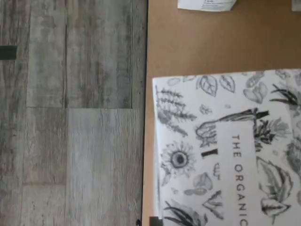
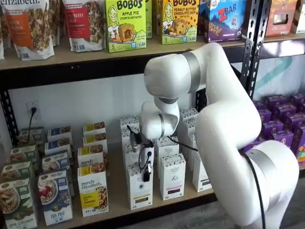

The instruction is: Pick up the white box with a yellow strip in the middle, on the bottom shelf, the fourth box from the left

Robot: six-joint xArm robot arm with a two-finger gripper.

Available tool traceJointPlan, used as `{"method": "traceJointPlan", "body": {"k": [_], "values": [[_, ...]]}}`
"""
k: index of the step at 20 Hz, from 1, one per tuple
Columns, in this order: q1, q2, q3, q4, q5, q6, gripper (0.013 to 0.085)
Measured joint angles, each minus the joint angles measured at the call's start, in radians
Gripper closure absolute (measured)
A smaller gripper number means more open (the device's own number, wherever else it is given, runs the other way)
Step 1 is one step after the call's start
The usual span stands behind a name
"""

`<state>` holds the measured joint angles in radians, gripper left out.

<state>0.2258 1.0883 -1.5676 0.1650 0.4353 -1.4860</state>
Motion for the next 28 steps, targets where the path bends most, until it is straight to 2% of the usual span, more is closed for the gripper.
{"method": "traceJointPlan", "body": {"k": [1,11,24,28], "values": [[0.001,-0.001,0.002,0.0,-0.002,0.001,0.049],[0.008,-0.033,0.059,-0.011,-0.037,0.016,0.049],[0.02,-0.127,0.212,-0.006,-0.071,0.019,0.049],[0.019,-0.168,0.285,-0.042,-0.1,0.05,0.049]]}}
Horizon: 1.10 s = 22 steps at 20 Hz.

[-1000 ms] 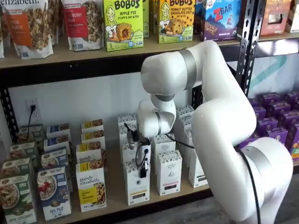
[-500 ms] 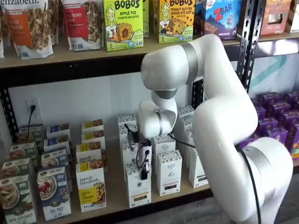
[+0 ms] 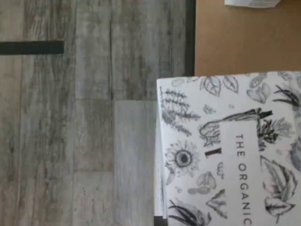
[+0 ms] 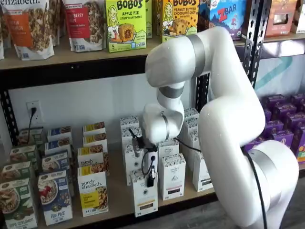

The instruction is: Pick up the white box with a yellow strip in the middle, on the bottom shelf, the fourth box from the left

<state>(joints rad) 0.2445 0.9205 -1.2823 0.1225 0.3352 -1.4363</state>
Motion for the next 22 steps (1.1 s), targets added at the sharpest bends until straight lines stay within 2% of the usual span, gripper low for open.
{"method": "traceJointPlan", "body": {"k": [4,13,22], "values": [[0.006,-0.038,0.071,-0.017,-0.027,0.021,0.049],[0.022,-0.147,0.228,-0.006,-0.073,0.023,0.049],[0.025,-0.297,0.393,-0.086,-0.083,0.103,0.049]]}}
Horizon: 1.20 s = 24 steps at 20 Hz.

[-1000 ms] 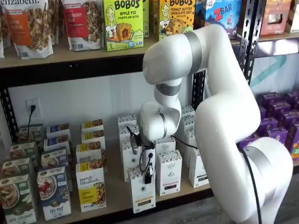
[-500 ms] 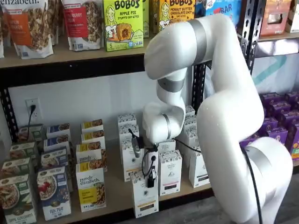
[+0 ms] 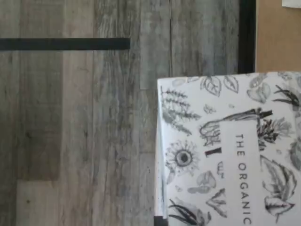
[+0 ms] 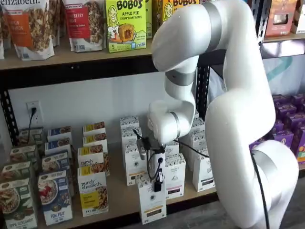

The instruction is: Pick up the white box with a yellow strip in the middle, on the bottom shelf, the fourth box from the left

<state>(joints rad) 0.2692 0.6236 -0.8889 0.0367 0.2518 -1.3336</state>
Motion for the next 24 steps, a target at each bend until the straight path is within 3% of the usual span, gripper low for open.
{"method": "traceJointPlan", "body": {"k": [3,9,15,20,24], "values": [[-0.002,-0.048,0.041,-0.035,0.014,0.032,0.049],[0.021,-0.175,0.117,0.057,0.084,-0.031,0.049],[0.049,-0.309,0.189,0.01,0.117,0.043,0.049],[0.08,-0.413,0.212,-0.045,0.23,0.125,0.049],[0.101,-0.498,0.223,-0.03,0.322,0.135,0.049]]}}
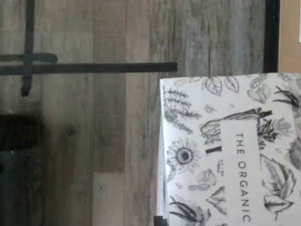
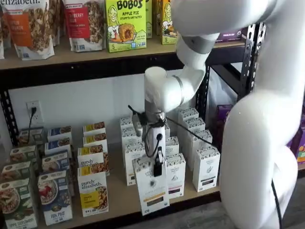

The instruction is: Pick up the white box with a yellow strip in the middle, on the bottom shelf, the fourth box from the left

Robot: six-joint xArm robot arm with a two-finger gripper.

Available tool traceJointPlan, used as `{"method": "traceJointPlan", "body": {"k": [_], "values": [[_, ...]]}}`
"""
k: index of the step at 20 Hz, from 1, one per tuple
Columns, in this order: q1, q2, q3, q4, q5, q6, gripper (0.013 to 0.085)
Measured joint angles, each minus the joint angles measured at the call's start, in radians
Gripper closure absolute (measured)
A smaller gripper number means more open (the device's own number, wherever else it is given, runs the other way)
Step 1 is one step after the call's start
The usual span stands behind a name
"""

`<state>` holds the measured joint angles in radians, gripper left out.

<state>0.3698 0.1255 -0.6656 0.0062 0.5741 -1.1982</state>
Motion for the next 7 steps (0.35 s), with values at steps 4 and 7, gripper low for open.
{"method": "traceJointPlan", "body": {"k": [4,7], "values": [[0.016,-0.086,0.001,0.037,0.089,-0.012,0.049],[0.031,-0.141,-0.012,0.043,0.164,0.0,0.049]]}}
